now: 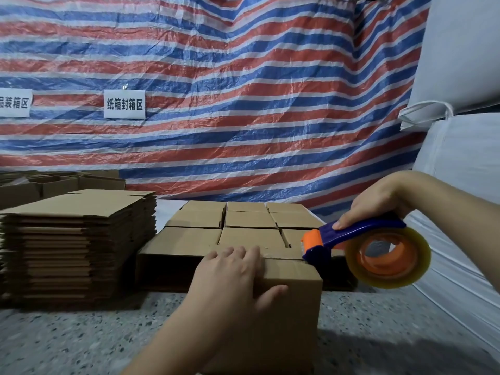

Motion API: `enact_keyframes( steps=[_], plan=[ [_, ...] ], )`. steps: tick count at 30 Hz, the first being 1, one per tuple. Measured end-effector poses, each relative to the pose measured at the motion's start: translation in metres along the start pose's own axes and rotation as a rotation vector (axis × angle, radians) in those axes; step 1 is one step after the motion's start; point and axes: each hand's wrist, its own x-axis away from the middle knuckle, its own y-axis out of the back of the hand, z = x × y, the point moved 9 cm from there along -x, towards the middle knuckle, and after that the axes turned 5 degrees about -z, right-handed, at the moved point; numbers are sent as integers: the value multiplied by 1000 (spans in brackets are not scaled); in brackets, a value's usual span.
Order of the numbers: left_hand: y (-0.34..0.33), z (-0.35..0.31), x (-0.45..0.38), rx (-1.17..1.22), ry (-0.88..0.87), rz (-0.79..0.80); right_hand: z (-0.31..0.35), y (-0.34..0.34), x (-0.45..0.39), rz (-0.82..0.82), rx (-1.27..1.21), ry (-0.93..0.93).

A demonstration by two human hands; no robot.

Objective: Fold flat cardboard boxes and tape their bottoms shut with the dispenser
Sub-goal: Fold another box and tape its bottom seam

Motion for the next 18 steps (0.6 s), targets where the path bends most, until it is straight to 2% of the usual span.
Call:
enact_keyframes(
  steps=[3,9,18],
  plan=[
    [-1,-12,-10,4,-4,73,0,0,-1,-8,-1,1],
    [-7,-57,-28,142,-101,80,-3,-1,-2,9,-29,2],
    [-15,-60,-30,35,-123,1,-16,10,3,24,-42,25]
  ],
)
